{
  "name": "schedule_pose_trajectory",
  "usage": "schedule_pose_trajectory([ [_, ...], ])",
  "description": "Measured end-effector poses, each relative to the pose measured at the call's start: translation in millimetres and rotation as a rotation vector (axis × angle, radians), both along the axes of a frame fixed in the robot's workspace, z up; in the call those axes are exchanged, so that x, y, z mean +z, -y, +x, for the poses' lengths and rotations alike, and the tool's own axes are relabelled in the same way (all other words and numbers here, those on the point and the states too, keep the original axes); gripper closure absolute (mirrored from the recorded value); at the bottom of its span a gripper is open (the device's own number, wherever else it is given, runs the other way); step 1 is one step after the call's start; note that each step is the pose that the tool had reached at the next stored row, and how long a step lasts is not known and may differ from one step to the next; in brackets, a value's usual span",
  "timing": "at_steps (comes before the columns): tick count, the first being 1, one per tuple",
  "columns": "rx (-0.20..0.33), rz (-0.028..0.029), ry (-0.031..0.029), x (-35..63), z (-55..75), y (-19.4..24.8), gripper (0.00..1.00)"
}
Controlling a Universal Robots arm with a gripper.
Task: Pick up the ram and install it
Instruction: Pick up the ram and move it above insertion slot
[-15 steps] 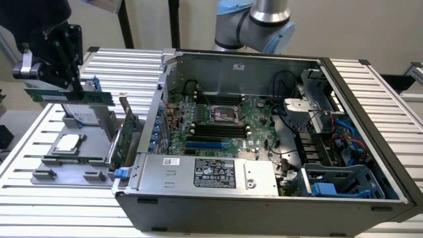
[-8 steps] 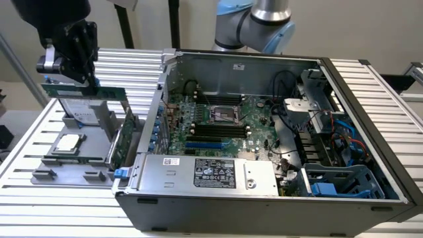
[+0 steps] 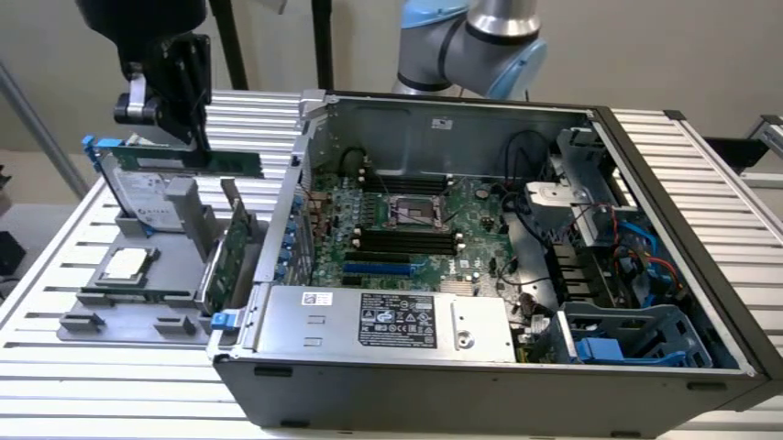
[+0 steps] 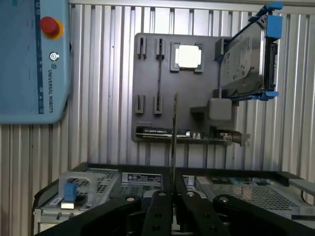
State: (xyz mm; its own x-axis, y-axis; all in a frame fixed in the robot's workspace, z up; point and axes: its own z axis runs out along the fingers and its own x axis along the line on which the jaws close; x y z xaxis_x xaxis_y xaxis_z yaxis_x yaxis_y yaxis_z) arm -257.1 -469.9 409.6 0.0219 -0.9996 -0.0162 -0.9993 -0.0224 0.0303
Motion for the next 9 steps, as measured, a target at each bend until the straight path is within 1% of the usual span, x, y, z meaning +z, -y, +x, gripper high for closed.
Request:
schedule_pose_trajectory([
  [3,0.000,-0.0001,-0.0001,0.1,11.7,-3.2,1.00],
  [9,0.000,0.0002,-0.0002,0.1,39.0,-7.7,1.00],
])
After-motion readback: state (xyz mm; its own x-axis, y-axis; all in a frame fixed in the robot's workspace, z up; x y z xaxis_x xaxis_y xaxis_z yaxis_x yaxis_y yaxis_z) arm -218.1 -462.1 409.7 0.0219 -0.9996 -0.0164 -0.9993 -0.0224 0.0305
